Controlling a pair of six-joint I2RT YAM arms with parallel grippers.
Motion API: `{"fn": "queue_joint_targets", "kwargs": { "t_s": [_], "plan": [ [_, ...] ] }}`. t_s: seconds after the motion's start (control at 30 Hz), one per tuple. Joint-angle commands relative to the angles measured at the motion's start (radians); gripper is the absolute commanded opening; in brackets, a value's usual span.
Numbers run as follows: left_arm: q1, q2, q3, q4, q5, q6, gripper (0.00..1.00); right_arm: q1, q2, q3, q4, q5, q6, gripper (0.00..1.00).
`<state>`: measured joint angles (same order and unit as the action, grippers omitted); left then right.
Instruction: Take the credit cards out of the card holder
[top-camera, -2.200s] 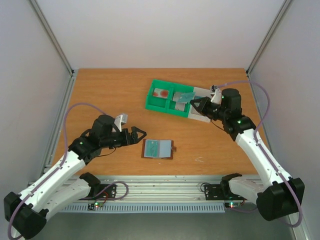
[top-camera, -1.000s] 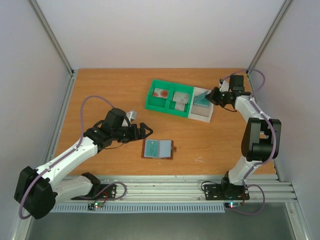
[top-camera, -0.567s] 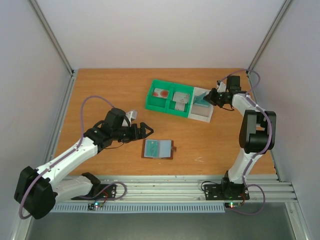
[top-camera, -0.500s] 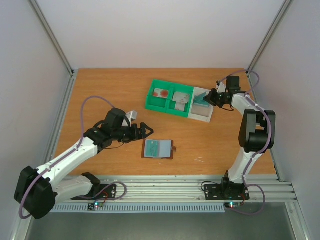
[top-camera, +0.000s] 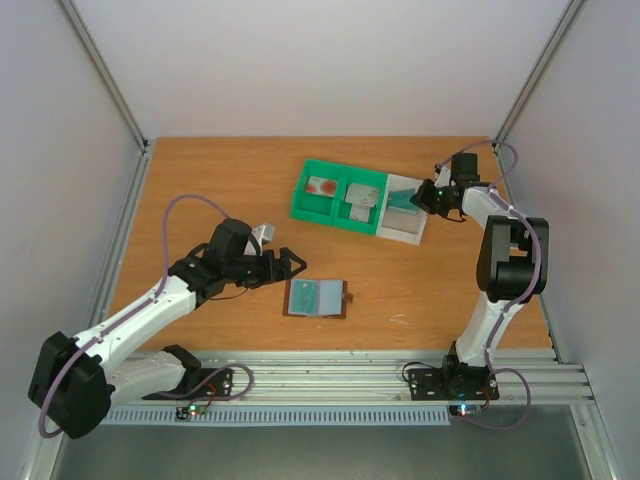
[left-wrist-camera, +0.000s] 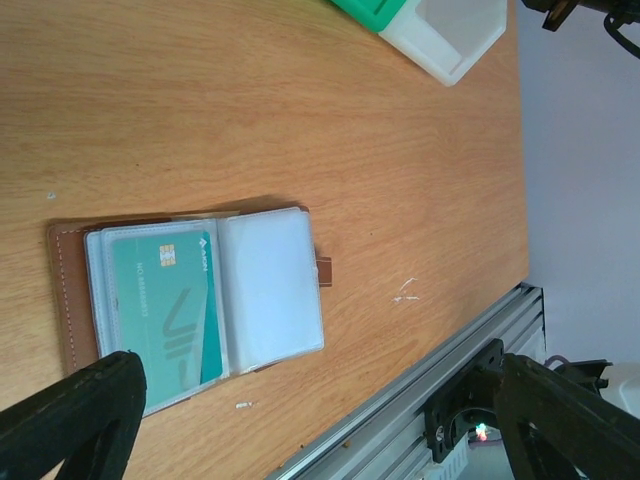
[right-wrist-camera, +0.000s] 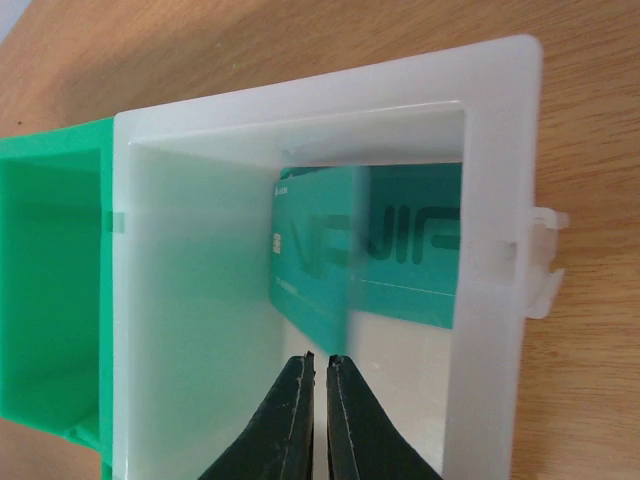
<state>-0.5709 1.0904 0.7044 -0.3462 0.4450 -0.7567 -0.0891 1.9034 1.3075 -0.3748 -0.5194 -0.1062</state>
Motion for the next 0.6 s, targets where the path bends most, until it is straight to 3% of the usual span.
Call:
{"fn": "queue_joint_targets", "kwargs": {
  "t_s": [0.0,0.2,0.57],
  "plan": [
    [0.002,-0.011,-0.01,0.021,-0.01,-0.007,0.95,-0.004,0.005,0.035,-0.021,0.053,-0.001,0.08],
    [0.003,0.024,0.031,-0.091,-0.035,0.034,0.95,-0.004,-0.02,0.067,-0.097,0.089,0.042,0.2],
    [0.003,0.098,0.003,-0.097,-0.025,0.066,0.86,0.033,-0.174,-0.004,-0.141,0.014,0.201,0.26]
  ]
}}
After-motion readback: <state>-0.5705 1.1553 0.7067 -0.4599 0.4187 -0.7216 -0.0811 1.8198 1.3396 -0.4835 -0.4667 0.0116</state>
